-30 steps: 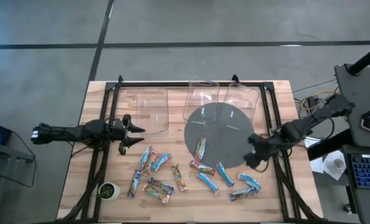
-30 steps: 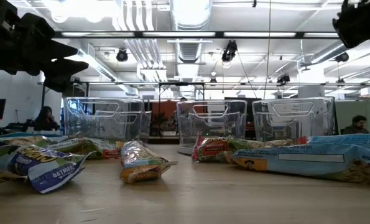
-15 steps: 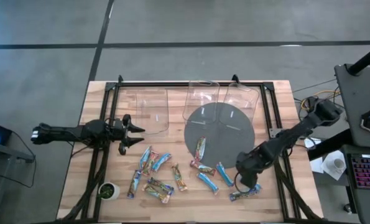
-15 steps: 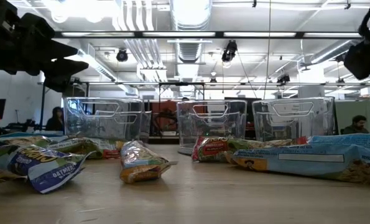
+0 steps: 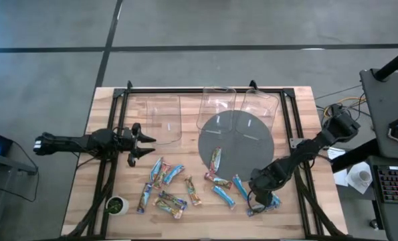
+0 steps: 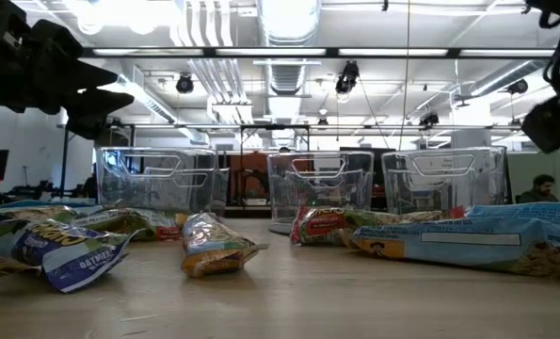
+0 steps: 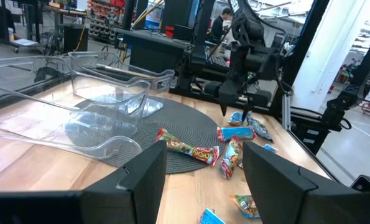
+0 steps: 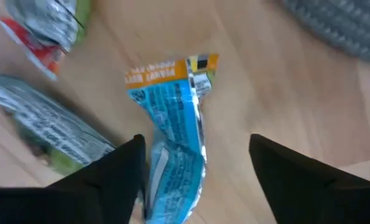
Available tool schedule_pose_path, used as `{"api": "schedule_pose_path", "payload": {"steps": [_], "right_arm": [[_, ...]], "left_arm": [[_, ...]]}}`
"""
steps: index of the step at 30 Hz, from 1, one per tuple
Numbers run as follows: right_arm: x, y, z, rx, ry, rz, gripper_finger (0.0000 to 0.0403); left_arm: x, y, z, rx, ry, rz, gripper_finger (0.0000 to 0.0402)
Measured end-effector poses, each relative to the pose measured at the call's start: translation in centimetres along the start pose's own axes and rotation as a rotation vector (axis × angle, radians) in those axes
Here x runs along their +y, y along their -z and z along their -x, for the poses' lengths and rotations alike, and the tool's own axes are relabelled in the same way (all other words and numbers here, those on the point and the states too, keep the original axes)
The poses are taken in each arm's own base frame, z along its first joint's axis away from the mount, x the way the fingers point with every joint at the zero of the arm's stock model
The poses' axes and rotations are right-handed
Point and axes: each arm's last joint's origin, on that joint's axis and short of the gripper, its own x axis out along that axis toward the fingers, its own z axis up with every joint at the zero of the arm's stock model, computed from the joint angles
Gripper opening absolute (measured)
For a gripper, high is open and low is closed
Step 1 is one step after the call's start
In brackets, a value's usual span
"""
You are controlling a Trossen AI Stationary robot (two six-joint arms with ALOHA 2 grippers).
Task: Pick and place Granola Bars by type
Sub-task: Put the yellow granola bar into the right transparent bin
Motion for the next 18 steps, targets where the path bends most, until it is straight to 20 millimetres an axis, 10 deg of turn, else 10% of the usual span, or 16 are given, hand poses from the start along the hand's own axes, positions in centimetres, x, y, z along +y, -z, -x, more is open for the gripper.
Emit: {"api": "schedule_pose_path", "payload": {"steps": [9, 18], "right_arm": [[0.6, 0.7, -2.2, 0.022, 0.108, -0.008, 0.0304], [0.3, 1.6, -0.5, -0.128, 0.076, -0.219, 0.0192]], "left_arm": [[0.0, 0.0, 0.0, -0.001, 0.0, 0.0, 0.0193], [0.0, 0.0, 0.0, -0.001, 0.0, 0.0, 0.0193]]}}
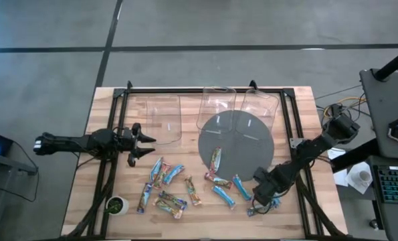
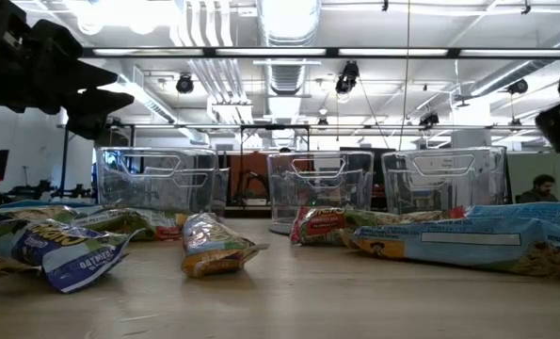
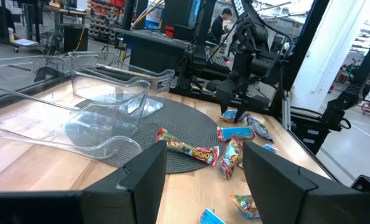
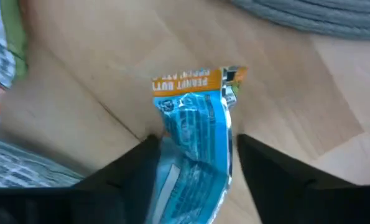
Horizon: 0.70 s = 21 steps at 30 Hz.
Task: Pick and place Granola Bars by type
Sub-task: Put the yellow granola bar into the right transparent bin
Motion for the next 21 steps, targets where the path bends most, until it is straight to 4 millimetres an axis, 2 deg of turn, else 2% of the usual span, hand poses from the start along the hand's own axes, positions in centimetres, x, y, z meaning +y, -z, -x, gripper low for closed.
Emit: {"api": "schedule_pose_path", "payload": {"steps": [7, 12, 15, 18, 21], "right_arm": [[-0.9, -0.1, 4.4, -0.225, -0.227, -0.233, 0.0077], [-2.9, -0.3, 8.2, -0.473, -0.413, -0.379, 0.0024], [-4.1, -0.4, 9.3, -0.48, -0.419, -0.331, 0.0018], [-4.6, -0.1, 8.8, -0.288, -0.328, -0.206, 0.0034], [-4.4, 0.1, 7.9, -0.158, -0.261, -0.114, 0.0068]], "left_arm": [[0.0, 0.0, 0.0, 0.0, 0.0, 0.0, 0.0193], [0.0, 0.0, 0.0, 0.0, 0.0, 0.0, 0.0193], [0.0, 0.0, 0.0, 0.0, 0.0, 0.0, 0.0193], [0.0, 0.0, 0.0, 0.0, 0.0, 0.0, 0.0193], [0.0, 0.0, 0.0, 0.0, 0.0, 0.0, 0.0193]]}}
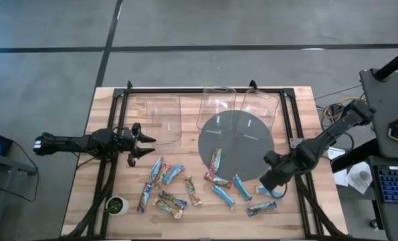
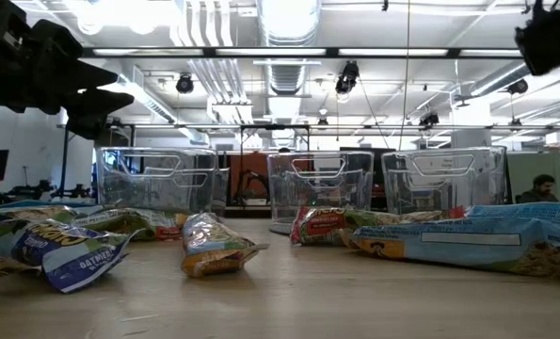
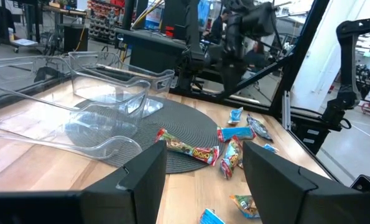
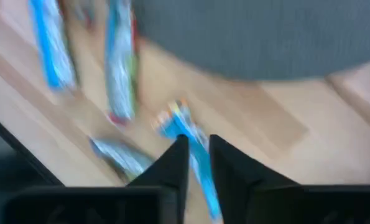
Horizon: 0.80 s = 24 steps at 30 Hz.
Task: Pick and place Granola Bars by type
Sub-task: Put the yellow granola bar into the right transparent bin
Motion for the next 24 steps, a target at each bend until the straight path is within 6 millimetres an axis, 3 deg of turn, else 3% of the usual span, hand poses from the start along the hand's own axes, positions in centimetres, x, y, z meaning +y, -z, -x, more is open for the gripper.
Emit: {"api": "schedule_pose_path", "payload": {"steps": [8, 14, 19, 24], "right_arm": [[1.4, 0.7, -3.3, 0.173, 0.072, 0.179, 0.0183], [1.7, 2.0, -5.8, 0.27, 0.156, 0.331, 0.0243], [1.7, 2.4, -7.5, 0.284, 0.229, 0.401, 0.0259], [1.5, 2.4, -9.1, 0.296, 0.307, 0.407, 0.023]], "left_arm": [[0.0, 0.0, 0.0, 0.0, 0.0, 0.0, 0.0193], [0.0, 0.0, 0.0, 0.001, 0.0, 0.0, 0.0193], [0.0, 0.0, 0.0, 0.0, 0.0, 0.0, 0.0193], [0.0, 0.0, 0.0, 0.0, 0.0, 0.0, 0.0193]]}}
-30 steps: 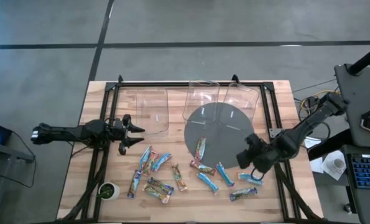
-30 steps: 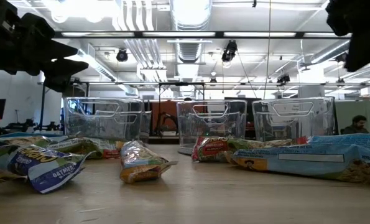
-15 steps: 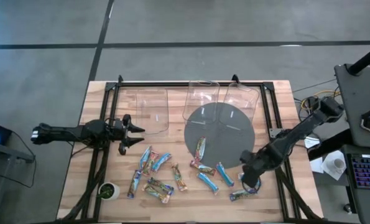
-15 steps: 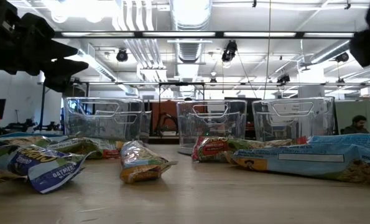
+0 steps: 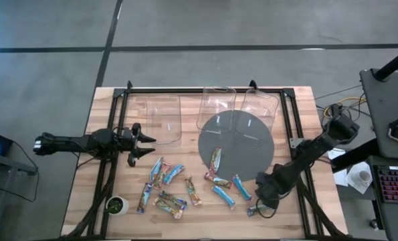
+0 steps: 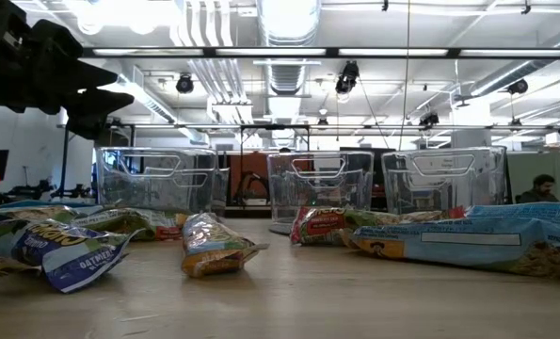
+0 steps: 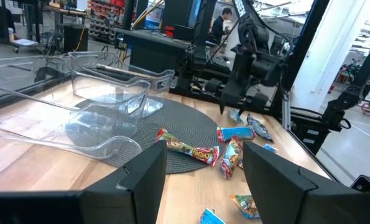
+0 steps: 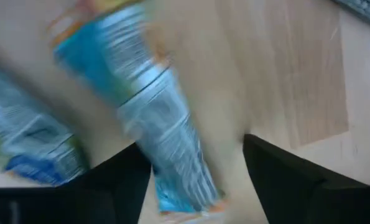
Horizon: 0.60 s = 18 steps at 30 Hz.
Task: Pick and place Granola Bars by type
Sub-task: Put the yellow granola bar into the right transparent bin
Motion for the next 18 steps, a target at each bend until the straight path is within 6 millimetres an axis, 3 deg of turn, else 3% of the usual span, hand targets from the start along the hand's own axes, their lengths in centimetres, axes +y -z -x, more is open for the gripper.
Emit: {"api": "schedule_pose_path", "payload": {"steps": [5, 11, 14, 18], "right_arm": [[-0.1, -0.1, -0.5, 0.011, 0.035, -0.067, 0.0152], [-0.2, 0.0, 0.8, -0.091, -0.027, -0.165, 0.0036], [-0.6, 0.3, 2.5, -0.172, -0.084, -0.239, 0.0024], [-1.6, 0.6, 5.9, -0.372, -0.233, -0.414, 0.0038]], "left_arm": [[0.0, 0.0, 0.0, 0.0, 0.0, 0.0, 0.0193], [0.0, 0.0, 0.0, 0.0, 0.0, 0.0, 0.0193], [0.0, 0.0, 0.0, 0.0, 0.0, 0.0, 0.0193], [0.0, 0.0, 0.0, 0.0, 0.0, 0.0, 0.0193]]}}
